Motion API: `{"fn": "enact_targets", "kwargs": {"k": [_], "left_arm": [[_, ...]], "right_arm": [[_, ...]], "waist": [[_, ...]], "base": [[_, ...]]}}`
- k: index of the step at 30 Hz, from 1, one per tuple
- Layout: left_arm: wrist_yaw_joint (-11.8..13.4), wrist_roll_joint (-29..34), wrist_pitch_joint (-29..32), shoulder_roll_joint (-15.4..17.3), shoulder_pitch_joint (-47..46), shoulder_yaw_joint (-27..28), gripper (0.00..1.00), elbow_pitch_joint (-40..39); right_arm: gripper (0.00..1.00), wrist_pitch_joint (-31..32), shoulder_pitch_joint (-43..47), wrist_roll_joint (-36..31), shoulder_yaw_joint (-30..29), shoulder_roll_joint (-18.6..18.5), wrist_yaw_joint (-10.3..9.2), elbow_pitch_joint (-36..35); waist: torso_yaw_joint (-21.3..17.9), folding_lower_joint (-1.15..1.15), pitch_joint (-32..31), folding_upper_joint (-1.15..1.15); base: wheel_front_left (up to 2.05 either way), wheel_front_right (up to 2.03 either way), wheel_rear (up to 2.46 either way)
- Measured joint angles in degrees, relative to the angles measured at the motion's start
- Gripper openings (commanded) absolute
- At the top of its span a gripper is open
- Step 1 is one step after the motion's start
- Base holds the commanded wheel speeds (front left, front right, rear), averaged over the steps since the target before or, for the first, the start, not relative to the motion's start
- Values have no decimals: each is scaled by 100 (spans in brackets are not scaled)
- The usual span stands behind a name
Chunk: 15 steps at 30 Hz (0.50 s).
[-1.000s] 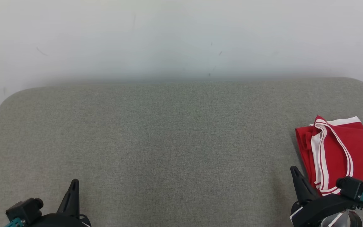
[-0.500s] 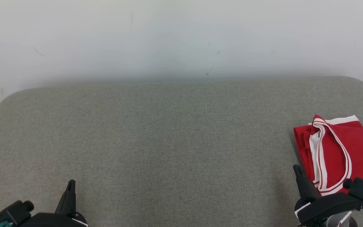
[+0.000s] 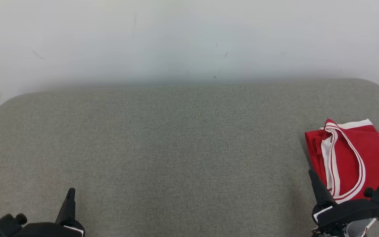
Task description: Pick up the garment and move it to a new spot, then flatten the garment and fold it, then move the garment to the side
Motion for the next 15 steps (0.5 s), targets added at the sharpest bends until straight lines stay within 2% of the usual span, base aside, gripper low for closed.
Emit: {"fn": "enact_targets", "kwargs": {"k": [15], "left_arm": [[-167,-970,212,-143,-6,305,0,34]], "right_arm": [[0,52,-27,996,-64,0,18,108]], "waist": [[-40,0,11,0]], "base": [[0,0,0]]}}
